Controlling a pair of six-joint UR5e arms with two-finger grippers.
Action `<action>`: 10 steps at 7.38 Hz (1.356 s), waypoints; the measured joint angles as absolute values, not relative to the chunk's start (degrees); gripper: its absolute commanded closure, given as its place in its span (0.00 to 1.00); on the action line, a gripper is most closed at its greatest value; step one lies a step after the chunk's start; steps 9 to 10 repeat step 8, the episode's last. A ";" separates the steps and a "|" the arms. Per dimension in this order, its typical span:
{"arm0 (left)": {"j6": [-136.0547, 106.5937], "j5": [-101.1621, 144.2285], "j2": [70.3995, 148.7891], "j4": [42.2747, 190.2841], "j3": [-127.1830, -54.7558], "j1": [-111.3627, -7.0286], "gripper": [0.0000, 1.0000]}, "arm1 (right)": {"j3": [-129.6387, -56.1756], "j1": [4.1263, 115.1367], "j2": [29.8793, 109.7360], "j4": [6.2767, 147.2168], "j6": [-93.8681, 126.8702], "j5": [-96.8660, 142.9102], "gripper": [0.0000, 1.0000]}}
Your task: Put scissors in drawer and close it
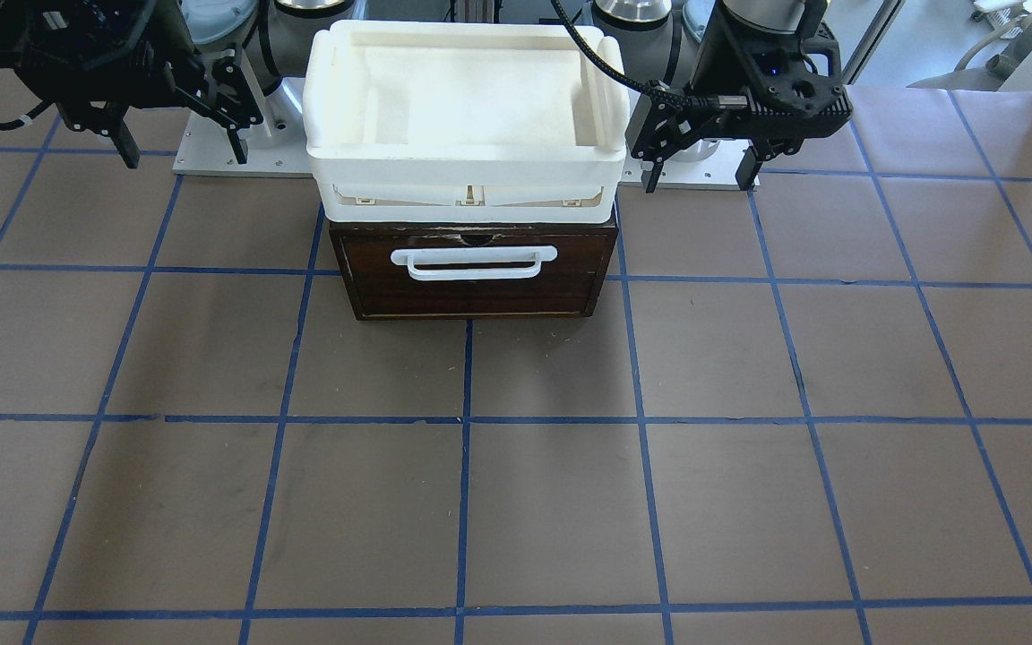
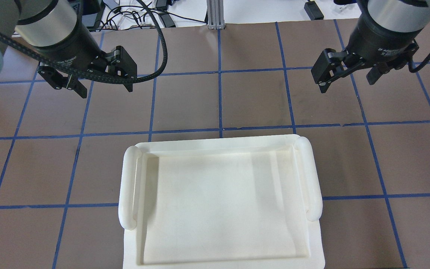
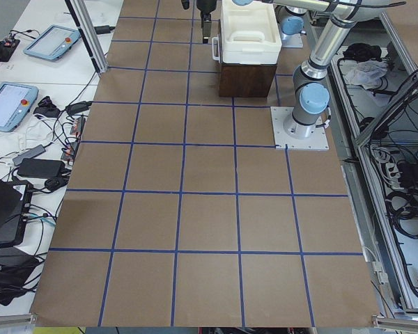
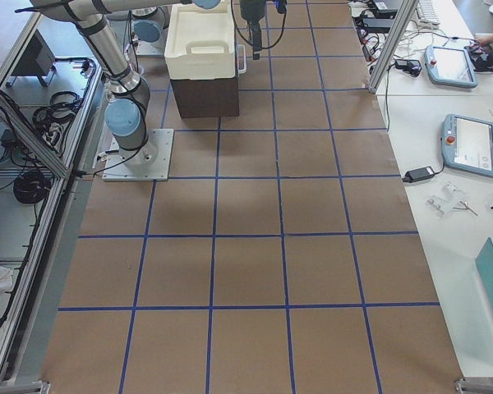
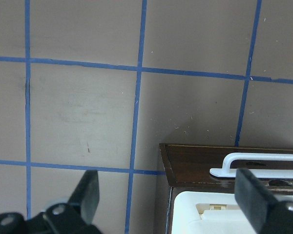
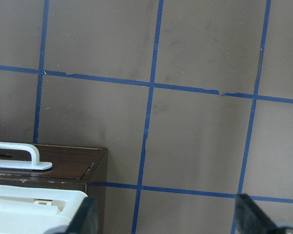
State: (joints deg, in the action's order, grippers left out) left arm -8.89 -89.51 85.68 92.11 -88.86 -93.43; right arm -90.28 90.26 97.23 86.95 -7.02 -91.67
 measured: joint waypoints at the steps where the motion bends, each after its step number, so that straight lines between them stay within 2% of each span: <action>1: -8.86 -89.54 85.69 92.15 -88.84 -93.35 0.00 | -90.28 90.26 97.26 86.93 -7.01 -91.64 0.00; 10: -5.96 -89.58 85.78 92.27 -88.80 -92.64 0.00 | -90.35 90.26 97.29 86.85 -7.11 -91.93 0.00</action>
